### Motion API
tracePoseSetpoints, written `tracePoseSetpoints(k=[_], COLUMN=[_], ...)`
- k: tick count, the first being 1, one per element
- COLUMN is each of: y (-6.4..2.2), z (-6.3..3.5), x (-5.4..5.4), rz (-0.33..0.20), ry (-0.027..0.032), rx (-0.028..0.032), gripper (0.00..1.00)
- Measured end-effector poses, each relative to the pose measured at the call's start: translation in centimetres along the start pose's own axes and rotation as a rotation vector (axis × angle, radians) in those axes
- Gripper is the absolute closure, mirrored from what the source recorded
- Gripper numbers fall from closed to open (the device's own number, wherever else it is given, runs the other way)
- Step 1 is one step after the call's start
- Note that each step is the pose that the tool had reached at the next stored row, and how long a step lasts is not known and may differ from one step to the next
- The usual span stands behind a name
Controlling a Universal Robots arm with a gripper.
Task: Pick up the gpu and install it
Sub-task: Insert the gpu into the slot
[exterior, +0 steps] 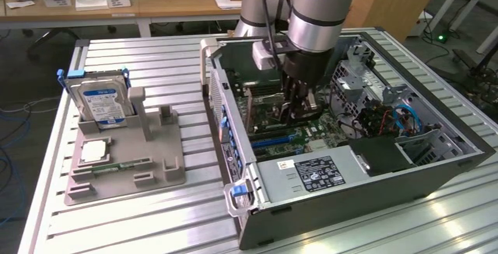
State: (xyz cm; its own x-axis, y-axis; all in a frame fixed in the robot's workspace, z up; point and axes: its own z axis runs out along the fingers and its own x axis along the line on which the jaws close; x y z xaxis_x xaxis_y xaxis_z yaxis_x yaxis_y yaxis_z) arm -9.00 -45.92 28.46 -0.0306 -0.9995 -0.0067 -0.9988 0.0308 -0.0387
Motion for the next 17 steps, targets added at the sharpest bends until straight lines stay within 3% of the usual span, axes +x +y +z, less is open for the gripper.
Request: tracePoseSetpoints(k=[17], y=[0.85], z=[2.4], x=[0.1], rz=[0.0], ry=[-0.0001], rx=[-0.001], gripper=[0.72])
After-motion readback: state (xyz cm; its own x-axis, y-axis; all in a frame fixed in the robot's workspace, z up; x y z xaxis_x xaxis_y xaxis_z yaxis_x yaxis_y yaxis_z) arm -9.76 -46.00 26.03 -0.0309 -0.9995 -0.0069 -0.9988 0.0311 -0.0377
